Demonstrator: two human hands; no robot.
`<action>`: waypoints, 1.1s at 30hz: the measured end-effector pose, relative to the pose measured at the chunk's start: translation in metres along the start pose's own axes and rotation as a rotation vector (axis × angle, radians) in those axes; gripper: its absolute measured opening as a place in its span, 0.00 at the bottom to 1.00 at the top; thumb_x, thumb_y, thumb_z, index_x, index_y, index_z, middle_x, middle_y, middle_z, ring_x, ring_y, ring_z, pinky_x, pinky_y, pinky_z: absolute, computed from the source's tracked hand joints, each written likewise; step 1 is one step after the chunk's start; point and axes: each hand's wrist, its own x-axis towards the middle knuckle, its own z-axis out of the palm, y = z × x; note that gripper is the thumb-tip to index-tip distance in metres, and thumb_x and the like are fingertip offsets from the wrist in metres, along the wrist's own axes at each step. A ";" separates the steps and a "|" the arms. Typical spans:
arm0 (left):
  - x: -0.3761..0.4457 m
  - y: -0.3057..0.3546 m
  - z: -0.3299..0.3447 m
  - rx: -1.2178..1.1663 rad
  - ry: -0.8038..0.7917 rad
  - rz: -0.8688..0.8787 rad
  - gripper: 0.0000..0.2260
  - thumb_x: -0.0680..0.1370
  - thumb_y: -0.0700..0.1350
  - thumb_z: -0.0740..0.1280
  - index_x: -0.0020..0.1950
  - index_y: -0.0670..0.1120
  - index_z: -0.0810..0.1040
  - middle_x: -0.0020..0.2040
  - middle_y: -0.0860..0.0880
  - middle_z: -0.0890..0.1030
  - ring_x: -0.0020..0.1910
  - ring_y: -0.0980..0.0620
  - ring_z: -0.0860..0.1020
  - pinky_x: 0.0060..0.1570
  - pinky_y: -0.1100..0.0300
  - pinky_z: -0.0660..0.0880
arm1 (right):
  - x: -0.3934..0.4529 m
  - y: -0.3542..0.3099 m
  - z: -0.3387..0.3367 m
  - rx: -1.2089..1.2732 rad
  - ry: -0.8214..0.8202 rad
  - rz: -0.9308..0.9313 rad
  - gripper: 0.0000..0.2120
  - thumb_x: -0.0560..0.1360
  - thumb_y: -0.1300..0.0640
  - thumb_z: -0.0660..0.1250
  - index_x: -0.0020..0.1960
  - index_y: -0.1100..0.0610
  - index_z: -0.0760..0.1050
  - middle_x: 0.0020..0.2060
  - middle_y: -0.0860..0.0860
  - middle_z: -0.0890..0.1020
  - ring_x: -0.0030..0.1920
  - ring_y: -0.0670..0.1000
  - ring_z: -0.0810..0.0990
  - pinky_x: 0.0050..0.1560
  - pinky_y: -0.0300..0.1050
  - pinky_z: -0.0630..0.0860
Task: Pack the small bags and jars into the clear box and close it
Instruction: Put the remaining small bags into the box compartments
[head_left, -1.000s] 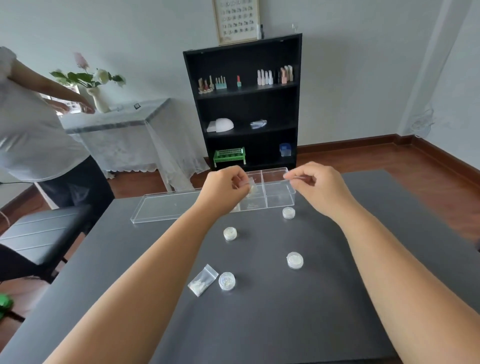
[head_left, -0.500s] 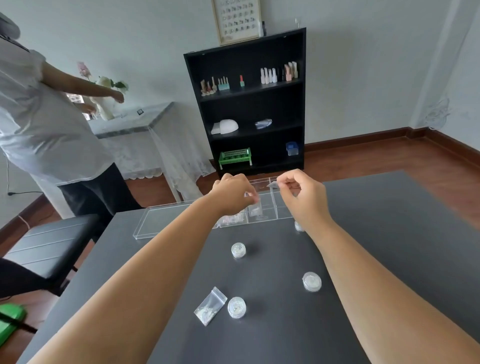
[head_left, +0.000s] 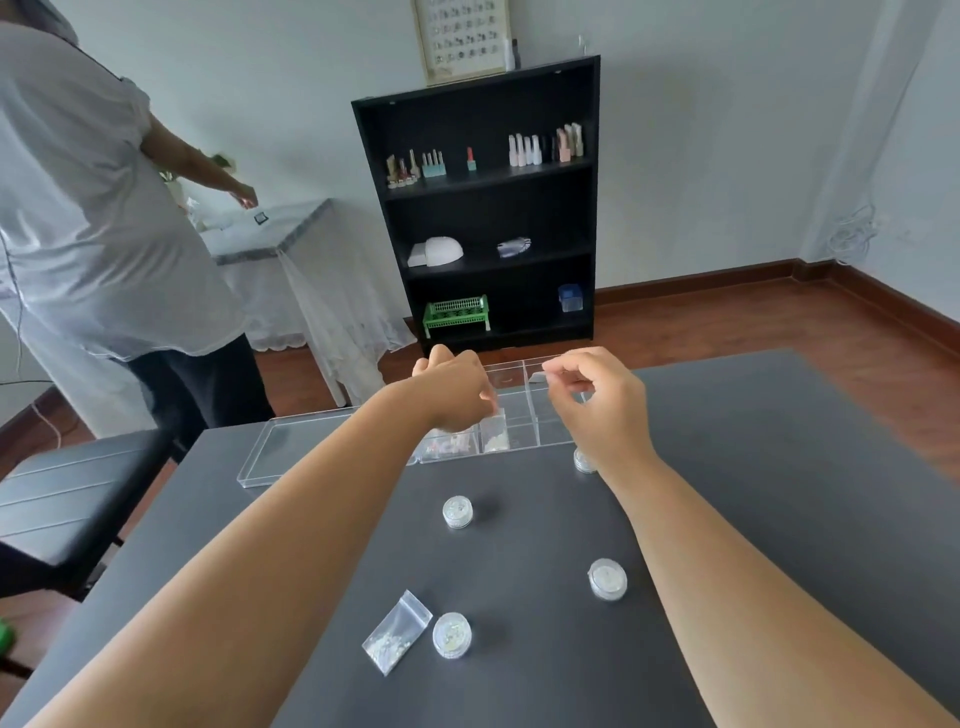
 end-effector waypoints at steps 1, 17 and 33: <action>-0.005 -0.002 -0.002 -0.026 0.013 -0.004 0.14 0.81 0.51 0.58 0.61 0.55 0.79 0.65 0.53 0.69 0.63 0.48 0.59 0.63 0.48 0.57 | 0.001 0.000 0.000 -0.006 0.003 -0.002 0.04 0.73 0.65 0.71 0.47 0.60 0.83 0.44 0.52 0.82 0.43 0.47 0.79 0.43 0.30 0.76; -0.190 -0.048 0.110 -0.604 0.385 0.057 0.12 0.77 0.56 0.66 0.60 0.64 0.76 0.55 0.65 0.74 0.56 0.59 0.75 0.55 0.68 0.69 | 0.004 -0.008 0.005 0.112 -0.138 0.296 0.06 0.74 0.57 0.71 0.48 0.49 0.85 0.44 0.43 0.85 0.44 0.44 0.79 0.40 0.27 0.70; -0.210 -0.044 0.109 -0.612 0.258 0.064 0.17 0.67 0.55 0.68 0.56 0.65 0.77 0.55 0.65 0.71 0.56 0.62 0.68 0.61 0.62 0.65 | 0.048 -0.031 0.031 -0.448 -0.787 0.180 0.13 0.76 0.60 0.65 0.50 0.47 0.84 0.52 0.47 0.85 0.52 0.49 0.80 0.55 0.51 0.78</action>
